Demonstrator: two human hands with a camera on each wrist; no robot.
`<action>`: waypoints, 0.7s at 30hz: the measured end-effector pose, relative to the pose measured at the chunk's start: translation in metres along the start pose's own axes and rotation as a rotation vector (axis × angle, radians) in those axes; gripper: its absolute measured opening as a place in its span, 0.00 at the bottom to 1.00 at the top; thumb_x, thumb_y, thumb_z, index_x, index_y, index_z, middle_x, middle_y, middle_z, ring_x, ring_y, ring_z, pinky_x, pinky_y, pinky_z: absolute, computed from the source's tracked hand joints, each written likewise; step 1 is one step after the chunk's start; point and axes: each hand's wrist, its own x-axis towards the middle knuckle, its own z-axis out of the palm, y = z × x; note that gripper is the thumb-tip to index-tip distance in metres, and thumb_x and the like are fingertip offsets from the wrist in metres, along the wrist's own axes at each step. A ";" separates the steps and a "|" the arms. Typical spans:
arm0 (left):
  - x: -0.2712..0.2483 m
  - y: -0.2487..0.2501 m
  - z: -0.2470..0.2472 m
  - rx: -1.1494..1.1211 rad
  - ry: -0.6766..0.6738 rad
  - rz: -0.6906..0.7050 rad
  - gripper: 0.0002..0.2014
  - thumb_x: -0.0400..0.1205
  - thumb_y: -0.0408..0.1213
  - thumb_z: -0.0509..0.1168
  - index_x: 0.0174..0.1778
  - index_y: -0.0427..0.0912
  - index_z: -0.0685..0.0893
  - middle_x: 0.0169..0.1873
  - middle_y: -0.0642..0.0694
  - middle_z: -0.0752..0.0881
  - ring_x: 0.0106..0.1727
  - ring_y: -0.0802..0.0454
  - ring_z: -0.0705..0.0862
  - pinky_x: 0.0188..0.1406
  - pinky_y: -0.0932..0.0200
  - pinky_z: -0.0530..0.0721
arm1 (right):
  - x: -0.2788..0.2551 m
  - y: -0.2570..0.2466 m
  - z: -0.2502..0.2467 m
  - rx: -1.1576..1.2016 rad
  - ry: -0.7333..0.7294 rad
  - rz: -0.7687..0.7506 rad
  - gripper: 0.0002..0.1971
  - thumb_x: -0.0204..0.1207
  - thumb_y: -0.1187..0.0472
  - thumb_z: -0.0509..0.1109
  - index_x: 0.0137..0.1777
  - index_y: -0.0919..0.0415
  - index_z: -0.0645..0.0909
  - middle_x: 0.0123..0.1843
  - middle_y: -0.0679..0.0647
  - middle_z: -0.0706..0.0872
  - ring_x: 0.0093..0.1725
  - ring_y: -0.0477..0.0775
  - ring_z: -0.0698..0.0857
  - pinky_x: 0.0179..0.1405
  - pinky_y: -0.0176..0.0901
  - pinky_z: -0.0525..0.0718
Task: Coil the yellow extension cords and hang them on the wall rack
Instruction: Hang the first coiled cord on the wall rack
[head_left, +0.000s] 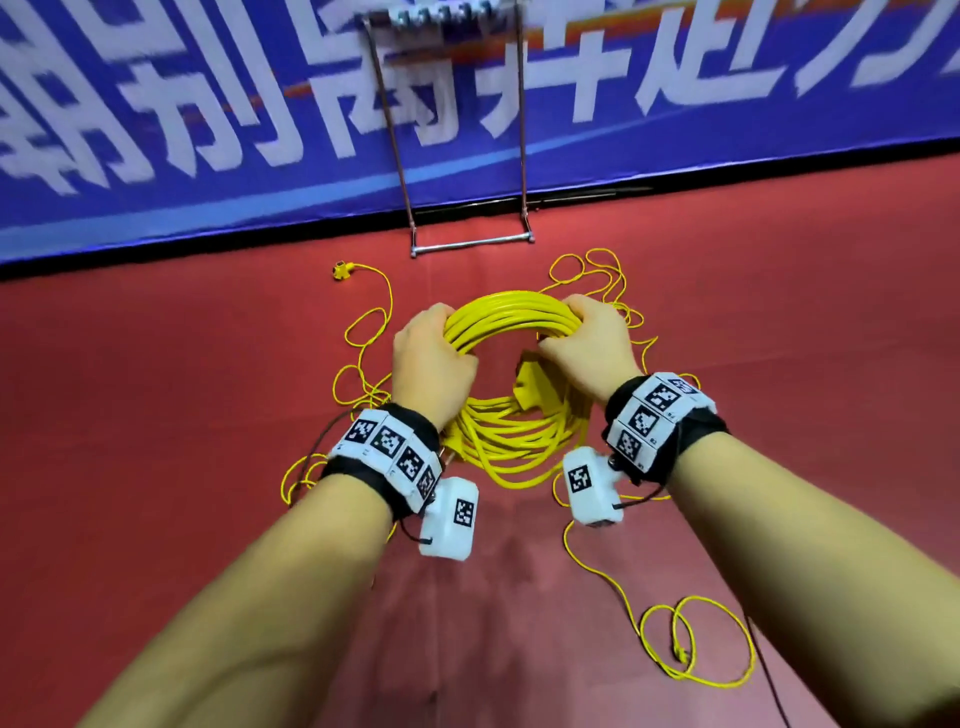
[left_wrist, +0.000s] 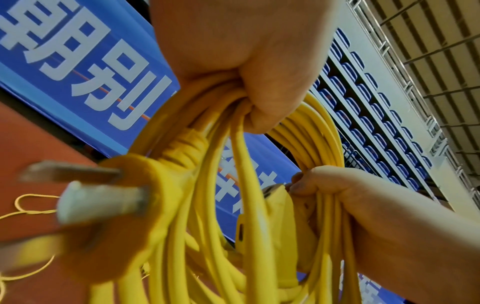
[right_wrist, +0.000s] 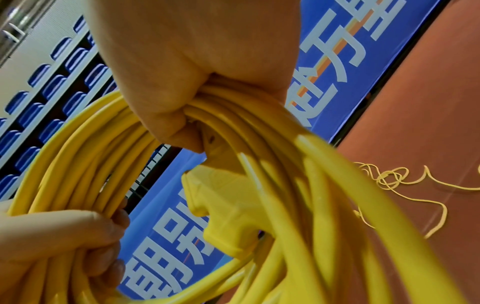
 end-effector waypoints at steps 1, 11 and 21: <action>0.010 0.013 -0.024 0.000 0.005 0.005 0.11 0.66 0.28 0.69 0.39 0.47 0.80 0.34 0.45 0.85 0.38 0.45 0.75 0.39 0.57 0.67 | 0.003 -0.028 -0.007 -0.005 -0.001 -0.007 0.11 0.53 0.50 0.71 0.33 0.52 0.77 0.28 0.45 0.80 0.30 0.43 0.77 0.31 0.38 0.69; 0.091 0.103 -0.151 -0.010 -0.019 0.075 0.08 0.70 0.28 0.68 0.40 0.46 0.83 0.35 0.47 0.85 0.41 0.45 0.80 0.39 0.60 0.69 | 0.043 -0.175 -0.058 -0.025 0.085 -0.046 0.09 0.64 0.63 0.76 0.31 0.55 0.77 0.28 0.48 0.81 0.35 0.56 0.82 0.37 0.44 0.78; 0.207 0.140 -0.112 0.060 -0.087 0.106 0.06 0.70 0.27 0.69 0.39 0.40 0.80 0.35 0.43 0.85 0.43 0.39 0.83 0.40 0.55 0.78 | 0.162 -0.163 -0.087 0.018 0.009 -0.045 0.08 0.62 0.65 0.77 0.39 0.60 0.82 0.33 0.55 0.86 0.35 0.57 0.85 0.39 0.51 0.85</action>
